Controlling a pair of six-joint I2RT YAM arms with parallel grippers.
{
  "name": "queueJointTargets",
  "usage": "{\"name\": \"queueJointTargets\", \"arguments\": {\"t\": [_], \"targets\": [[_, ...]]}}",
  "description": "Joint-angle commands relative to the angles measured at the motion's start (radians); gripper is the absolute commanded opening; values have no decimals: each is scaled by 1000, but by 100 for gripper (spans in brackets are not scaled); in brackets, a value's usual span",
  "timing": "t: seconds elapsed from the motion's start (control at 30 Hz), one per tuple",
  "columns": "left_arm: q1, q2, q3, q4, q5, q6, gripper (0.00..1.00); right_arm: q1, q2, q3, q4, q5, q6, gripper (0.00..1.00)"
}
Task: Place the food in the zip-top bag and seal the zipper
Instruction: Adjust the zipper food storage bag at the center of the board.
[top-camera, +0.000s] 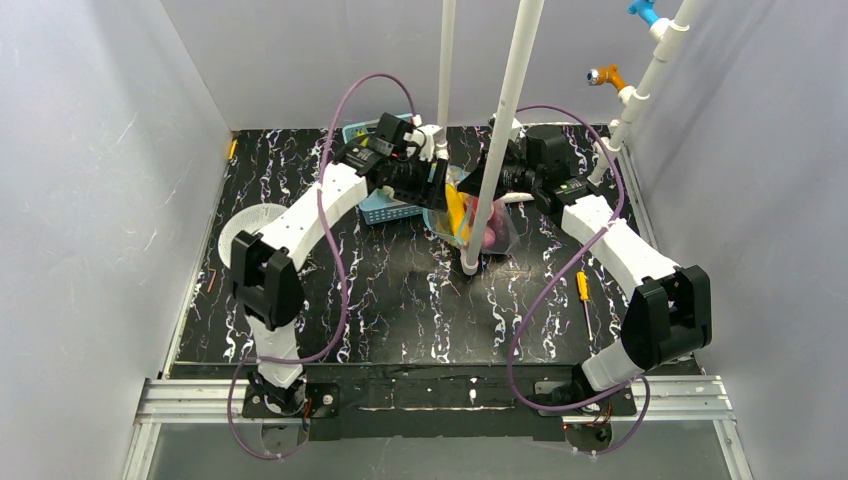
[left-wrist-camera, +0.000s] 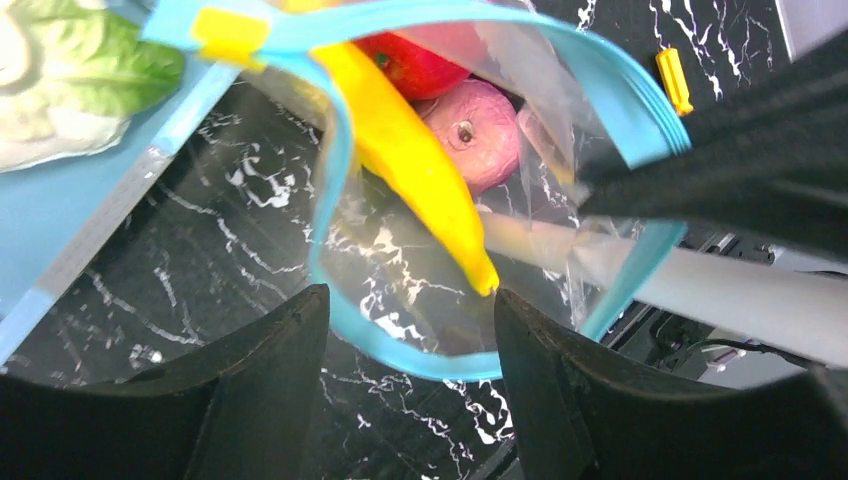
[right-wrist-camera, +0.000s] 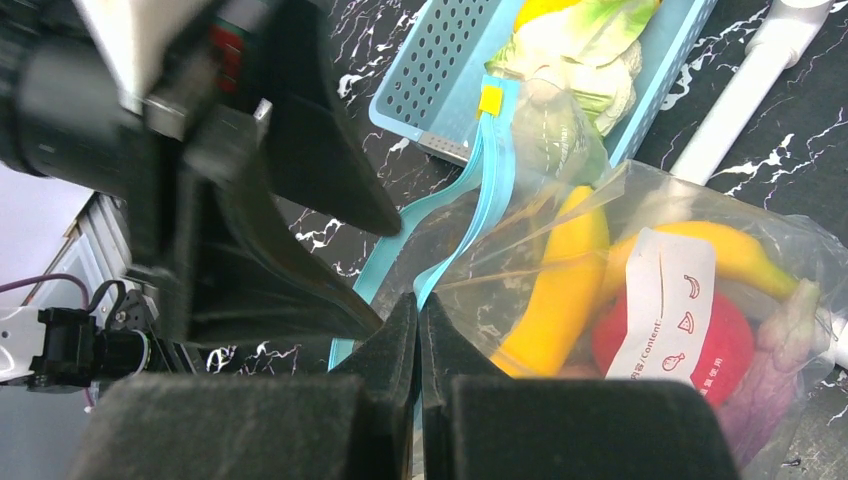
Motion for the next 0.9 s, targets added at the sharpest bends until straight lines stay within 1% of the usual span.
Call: {"name": "queueJointTargets", "arguments": {"t": [0.0, 0.1, 0.17, 0.27, 0.33, 0.4, 0.43, 0.47, 0.53, 0.57, 0.6, 0.7, 0.87], "targets": [[10, -125, -65, 26, -64, -28, 60, 2, 0, 2, 55, -11, 6, 1], [13, -146, -111, 43, -142, -70, 62, 2, -1, 1, 55, -8, 6, 1], [14, -144, -134, 54, -158, -93, 62, 2, -1, 1, 53, -8, 7, 1], [14, -103, -136, 67, -126, -120, 63, 2, -1, 0, 51, -8, 7, 1], [15, -57, -118, 70, -94, -140, 60, 2, -1, 1, 50, -8, 7, 1], [14, -6, -86, 66, -55, -162, 52, 2, -3, 1, 48, -3, 7, 1], [14, 21, -62, 61, -32, -171, 46, 2, -4, 0, 48, 1, 7, 1], [13, 42, -40, 55, -9, -178, 37, 2, -6, -1, 48, 8, 5, 1], [14, 65, -3, 53, 33, -191, 15, 2, -11, -2, 41, 37, 3, 1], [14, 66, 10, 64, 49, -200, 7, 2, -13, -3, 37, 62, 4, 1], [14, 63, 20, 80, 66, -210, 1, 2, -16, -4, 33, 95, 8, 1], [13, 41, 39, 157, 136, -263, 0, -5, -20, -5, 21, 180, 26, 1], [13, 41, 35, 375, 327, -445, 0, -18, -39, -15, 30, 194, 50, 1]]}}
